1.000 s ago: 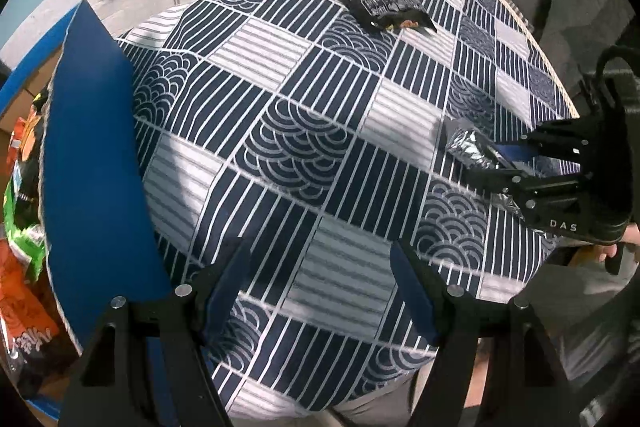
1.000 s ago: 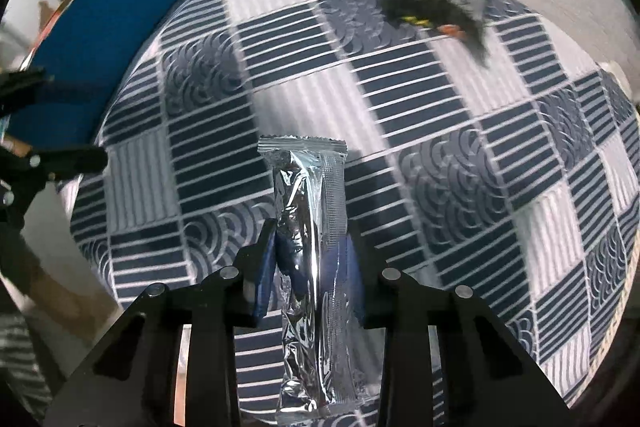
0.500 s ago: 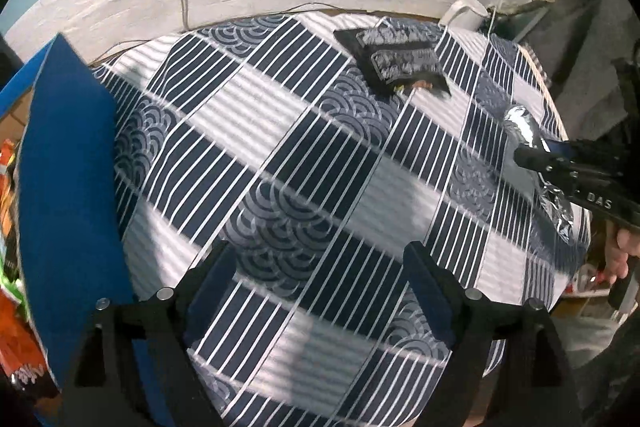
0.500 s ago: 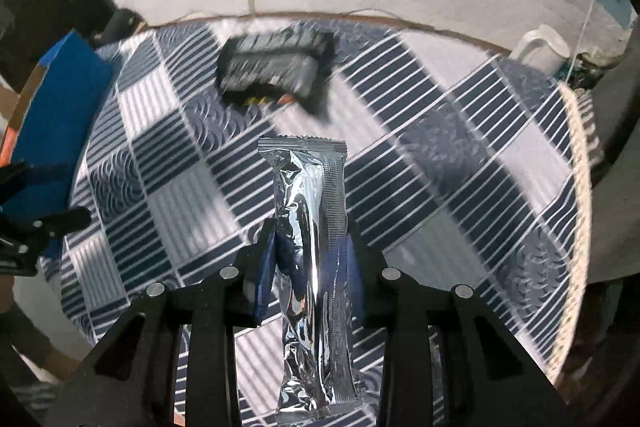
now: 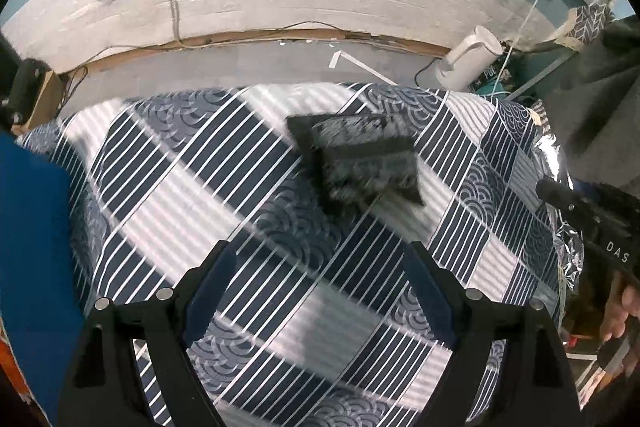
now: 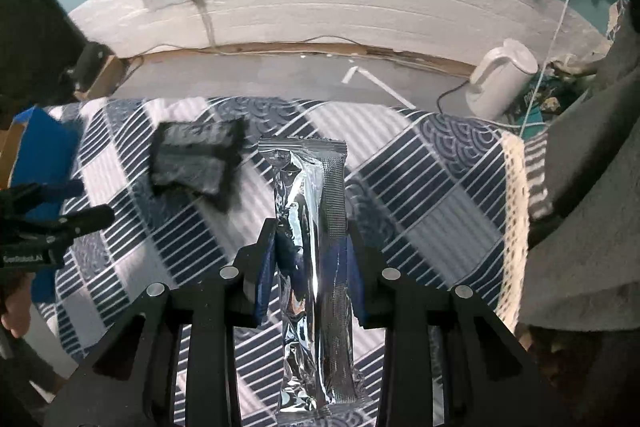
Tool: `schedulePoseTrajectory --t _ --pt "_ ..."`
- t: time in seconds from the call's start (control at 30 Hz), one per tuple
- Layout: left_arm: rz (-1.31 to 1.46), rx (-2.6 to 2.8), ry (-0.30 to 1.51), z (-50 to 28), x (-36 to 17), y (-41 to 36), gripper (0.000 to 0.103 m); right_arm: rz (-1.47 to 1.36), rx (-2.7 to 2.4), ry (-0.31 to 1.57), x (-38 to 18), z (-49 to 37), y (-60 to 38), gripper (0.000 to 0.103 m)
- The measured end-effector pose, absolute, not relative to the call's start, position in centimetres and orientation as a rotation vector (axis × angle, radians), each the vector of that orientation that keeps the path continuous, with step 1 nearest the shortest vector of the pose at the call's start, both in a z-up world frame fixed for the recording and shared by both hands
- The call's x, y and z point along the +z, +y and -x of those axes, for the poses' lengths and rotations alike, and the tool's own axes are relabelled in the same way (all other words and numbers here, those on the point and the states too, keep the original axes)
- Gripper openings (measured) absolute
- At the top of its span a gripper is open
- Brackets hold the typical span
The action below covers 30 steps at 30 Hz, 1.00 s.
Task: Organize snacks
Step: 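Lift the silver wrapper with the right tool while the left tool grasps the black bag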
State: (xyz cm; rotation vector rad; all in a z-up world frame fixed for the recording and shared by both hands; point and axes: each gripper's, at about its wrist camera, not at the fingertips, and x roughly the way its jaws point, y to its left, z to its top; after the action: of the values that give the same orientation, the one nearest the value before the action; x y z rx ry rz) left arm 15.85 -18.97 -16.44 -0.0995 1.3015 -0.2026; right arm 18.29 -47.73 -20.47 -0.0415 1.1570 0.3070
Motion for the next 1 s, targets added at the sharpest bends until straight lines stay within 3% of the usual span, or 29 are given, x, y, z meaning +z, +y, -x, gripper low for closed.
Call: schedulePoseTrajectory --t 0.53,1.0 --pt "0.238 -0.174 1.382 -21.8 -19.7 -23.4 0.087 -0.03 0.321 1.182 -22.5 -21.3 -49.3 0.03" --pt "0.044 -0.094 1.36 -22.3 -22.3 -26.4 0.099 -0.043 0.288 1.222 -24.9 -20.8 -50.9 0.03"
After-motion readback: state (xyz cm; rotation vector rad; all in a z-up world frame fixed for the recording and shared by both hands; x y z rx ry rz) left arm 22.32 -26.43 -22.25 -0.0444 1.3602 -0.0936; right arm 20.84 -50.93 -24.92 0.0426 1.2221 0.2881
